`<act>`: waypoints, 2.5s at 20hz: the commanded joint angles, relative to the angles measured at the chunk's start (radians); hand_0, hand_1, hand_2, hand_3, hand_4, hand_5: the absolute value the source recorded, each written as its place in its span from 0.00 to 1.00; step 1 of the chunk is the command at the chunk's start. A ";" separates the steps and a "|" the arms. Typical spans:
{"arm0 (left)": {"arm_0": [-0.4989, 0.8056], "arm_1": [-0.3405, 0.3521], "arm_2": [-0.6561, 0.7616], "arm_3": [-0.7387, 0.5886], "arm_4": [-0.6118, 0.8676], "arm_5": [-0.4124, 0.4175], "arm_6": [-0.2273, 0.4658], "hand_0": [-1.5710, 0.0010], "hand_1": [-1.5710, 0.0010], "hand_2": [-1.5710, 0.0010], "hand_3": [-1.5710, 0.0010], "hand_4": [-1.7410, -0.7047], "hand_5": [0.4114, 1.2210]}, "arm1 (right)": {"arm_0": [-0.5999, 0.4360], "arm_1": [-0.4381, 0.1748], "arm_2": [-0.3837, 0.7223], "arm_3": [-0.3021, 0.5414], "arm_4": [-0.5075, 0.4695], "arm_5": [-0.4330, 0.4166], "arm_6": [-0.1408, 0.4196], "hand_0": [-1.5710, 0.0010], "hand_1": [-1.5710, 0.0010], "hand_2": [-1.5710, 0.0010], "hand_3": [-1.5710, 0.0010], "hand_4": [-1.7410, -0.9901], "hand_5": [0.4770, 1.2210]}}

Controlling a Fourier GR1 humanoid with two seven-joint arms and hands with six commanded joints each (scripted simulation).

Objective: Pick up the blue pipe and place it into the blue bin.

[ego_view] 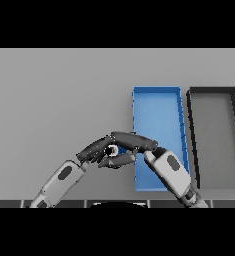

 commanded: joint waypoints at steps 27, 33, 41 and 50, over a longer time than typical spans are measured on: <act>0.044 0.012 0.009 -0.023 0.048 -0.018 0.089 1.00 1.00 1.00 1.00 0.80 0.10 | -0.579 -0.239 -0.423 0.257 -0.476 -0.438 0.223 0.00 0.00 0.00 0.00 0.01 0.88; 0.042 0.003 0.016 -0.022 0.050 -0.008 0.110 1.00 1.00 1.00 1.00 0.81 0.10 | -0.427 -0.281 -0.473 0.420 -0.353 -0.429 0.243 0.00 0.00 0.00 0.00 0.00 0.86; 0.038 -0.006 0.015 -0.003 0.045 -0.008 0.091 1.00 1.00 1.00 1.00 0.83 0.07 | -0.159 -0.307 -0.362 0.413 -0.317 -0.539 0.319 0.00 0.00 0.00 0.00 0.00 0.86; 0.042 0.005 0.020 -0.043 0.066 -0.012 0.127 1.00 1.00 1.00 1.00 0.83 0.05 | -0.112 -0.540 0.087 0.562 -0.612 -0.693 0.319 0.33 0.41 0.43 0.54 0.38 0.92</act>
